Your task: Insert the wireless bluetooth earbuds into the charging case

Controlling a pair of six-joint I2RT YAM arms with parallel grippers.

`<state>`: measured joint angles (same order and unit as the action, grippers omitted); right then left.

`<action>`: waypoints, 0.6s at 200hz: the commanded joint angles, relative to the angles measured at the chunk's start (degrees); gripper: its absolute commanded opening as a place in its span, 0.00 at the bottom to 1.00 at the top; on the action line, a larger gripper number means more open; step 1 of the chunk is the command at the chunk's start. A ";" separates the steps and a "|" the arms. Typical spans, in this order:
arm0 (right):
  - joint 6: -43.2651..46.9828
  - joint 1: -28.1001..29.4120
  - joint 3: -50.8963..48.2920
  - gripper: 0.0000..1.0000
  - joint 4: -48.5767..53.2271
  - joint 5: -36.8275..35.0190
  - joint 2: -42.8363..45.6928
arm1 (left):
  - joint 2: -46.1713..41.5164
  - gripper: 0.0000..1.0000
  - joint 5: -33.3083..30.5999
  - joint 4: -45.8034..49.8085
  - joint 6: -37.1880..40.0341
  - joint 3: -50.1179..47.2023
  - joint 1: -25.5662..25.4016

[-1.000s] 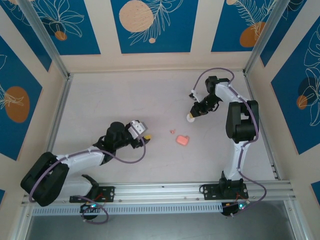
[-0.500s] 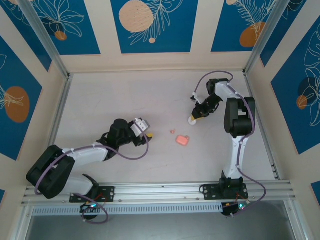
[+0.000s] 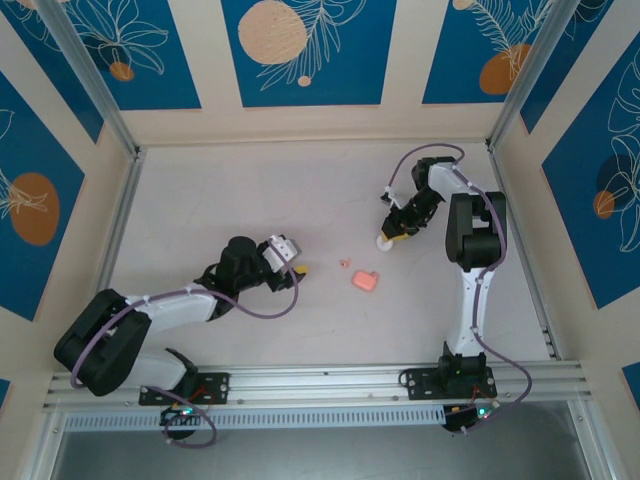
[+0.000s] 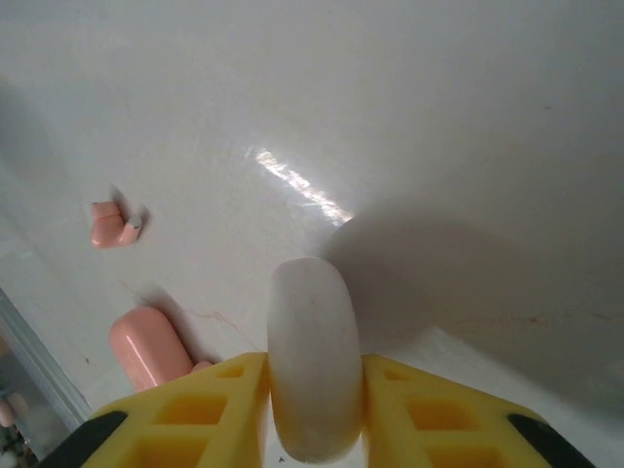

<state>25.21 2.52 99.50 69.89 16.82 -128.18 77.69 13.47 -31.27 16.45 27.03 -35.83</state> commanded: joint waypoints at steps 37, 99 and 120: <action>-2.04 -0.50 2.71 0.44 -0.08 -2.25 -0.77 | 0.49 0.66 1.47 -1.89 -0.71 1.10 -0.73; -4.61 -0.42 0.98 0.47 -3.95 -4.05 4.56 | -1.02 0.66 1.03 -1.67 -0.72 0.22 -0.73; -6.99 -0.03 -1.95 0.47 -7.36 -4.82 9.91 | -2.11 0.66 1.10 -0.67 -0.85 0.38 -0.73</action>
<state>21.32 2.33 99.53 65.67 12.47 -126.37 77.62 13.47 -31.27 16.45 27.03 -35.83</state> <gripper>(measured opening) 0.470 0.663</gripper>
